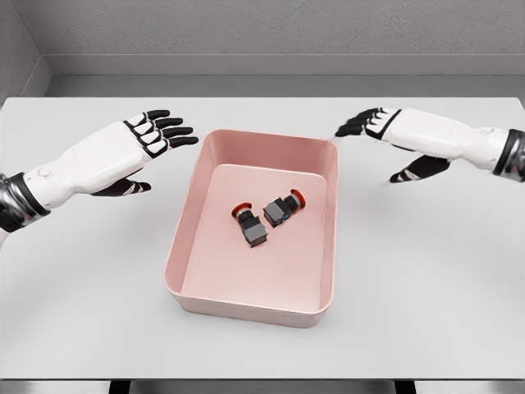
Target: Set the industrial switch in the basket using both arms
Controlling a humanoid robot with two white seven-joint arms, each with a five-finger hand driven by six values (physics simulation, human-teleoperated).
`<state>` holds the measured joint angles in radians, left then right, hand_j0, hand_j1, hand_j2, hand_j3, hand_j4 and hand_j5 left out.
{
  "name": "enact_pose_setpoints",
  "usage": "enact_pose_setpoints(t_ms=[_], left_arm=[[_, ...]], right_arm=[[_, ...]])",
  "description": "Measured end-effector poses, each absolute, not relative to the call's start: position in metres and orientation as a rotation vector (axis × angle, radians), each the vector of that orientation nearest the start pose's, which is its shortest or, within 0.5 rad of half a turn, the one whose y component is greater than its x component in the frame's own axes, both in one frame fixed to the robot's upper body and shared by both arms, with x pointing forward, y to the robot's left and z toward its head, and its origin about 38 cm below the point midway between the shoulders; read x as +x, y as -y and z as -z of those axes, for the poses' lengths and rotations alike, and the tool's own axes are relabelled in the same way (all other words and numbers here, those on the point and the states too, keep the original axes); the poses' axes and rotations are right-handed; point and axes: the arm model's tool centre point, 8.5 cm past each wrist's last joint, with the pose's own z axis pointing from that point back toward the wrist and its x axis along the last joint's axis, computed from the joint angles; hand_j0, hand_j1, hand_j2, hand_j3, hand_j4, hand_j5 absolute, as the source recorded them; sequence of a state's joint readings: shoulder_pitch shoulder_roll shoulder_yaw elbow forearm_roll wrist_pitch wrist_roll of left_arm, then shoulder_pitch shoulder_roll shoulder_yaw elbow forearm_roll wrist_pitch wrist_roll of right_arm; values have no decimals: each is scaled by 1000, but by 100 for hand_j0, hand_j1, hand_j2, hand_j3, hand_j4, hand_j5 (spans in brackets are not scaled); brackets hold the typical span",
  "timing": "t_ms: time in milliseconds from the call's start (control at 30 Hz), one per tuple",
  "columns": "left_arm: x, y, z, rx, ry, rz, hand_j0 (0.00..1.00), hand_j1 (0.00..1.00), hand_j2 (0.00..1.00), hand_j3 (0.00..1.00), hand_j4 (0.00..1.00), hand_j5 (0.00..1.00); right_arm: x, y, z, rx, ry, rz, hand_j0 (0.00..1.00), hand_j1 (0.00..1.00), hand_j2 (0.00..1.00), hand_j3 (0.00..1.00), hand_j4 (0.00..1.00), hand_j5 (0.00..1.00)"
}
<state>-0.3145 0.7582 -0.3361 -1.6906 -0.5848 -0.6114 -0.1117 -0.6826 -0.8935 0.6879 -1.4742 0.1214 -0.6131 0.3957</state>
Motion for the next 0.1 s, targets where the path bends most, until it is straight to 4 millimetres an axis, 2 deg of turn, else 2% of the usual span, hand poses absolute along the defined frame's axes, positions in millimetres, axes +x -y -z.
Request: enact_pose_setpoints(t_ms=[100], left_arm=[[380,-279,-223,-790,-2506,-2400,100,100,100,100,100,100]], right_arm=[[432,318,-252,-302,1666,-1853,100,100,100,100,100,100]])
